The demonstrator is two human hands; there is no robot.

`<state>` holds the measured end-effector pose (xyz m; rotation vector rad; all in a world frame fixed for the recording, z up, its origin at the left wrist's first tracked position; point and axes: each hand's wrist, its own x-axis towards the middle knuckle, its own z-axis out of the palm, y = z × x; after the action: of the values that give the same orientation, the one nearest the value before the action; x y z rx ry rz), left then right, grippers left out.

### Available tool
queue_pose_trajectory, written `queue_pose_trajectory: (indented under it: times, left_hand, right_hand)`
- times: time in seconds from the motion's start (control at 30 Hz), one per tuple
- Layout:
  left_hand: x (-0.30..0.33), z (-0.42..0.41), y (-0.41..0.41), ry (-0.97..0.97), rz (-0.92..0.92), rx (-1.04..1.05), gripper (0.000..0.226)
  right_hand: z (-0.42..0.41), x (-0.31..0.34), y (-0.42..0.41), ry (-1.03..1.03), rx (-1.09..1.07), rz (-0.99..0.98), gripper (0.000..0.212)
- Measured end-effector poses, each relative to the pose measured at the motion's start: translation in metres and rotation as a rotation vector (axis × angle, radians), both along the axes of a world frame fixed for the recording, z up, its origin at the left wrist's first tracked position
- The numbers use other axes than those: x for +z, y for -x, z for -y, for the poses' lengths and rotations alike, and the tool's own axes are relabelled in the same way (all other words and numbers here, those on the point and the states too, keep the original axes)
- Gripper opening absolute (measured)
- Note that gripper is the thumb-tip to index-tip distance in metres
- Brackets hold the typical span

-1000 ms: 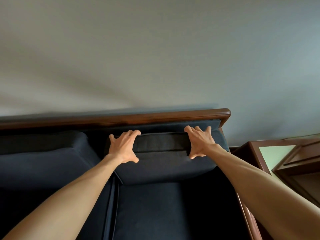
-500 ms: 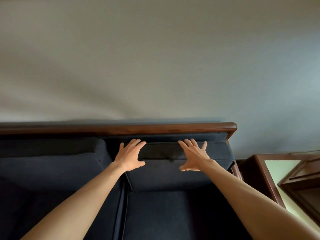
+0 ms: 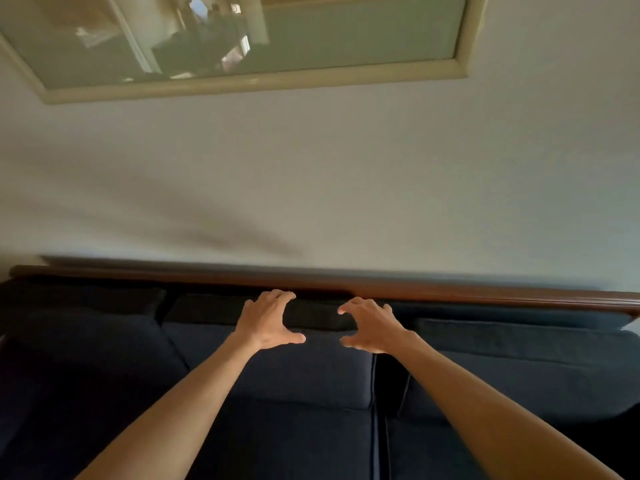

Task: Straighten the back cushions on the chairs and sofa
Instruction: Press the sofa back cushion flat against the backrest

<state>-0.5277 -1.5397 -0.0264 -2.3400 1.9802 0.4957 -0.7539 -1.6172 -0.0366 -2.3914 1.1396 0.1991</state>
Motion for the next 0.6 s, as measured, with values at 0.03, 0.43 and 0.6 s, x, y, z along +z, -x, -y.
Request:
queue_pose_trajectory:
  times: [0.03,0.43,0.6]
  left_hand:
    - [-0.005,-0.006,-0.026,-0.016,0.008,0.01,0.098]
    - [-0.07,-0.011,-0.157,-0.137,0.07,-0.081,0.119]
    - [-0.086,-0.006,-0.162,-0.105,0.236,-0.136,0.128]
  right_hand:
    - [-0.004,-0.006,-0.019,0.01,-0.012,-0.022,0.07]
    - [-0.02,-0.068,-0.101,0.152,-0.088,-0.354,0.132]
    - [-0.009,-0.083,-0.098,0.267,-0.11,-0.362,0.131]
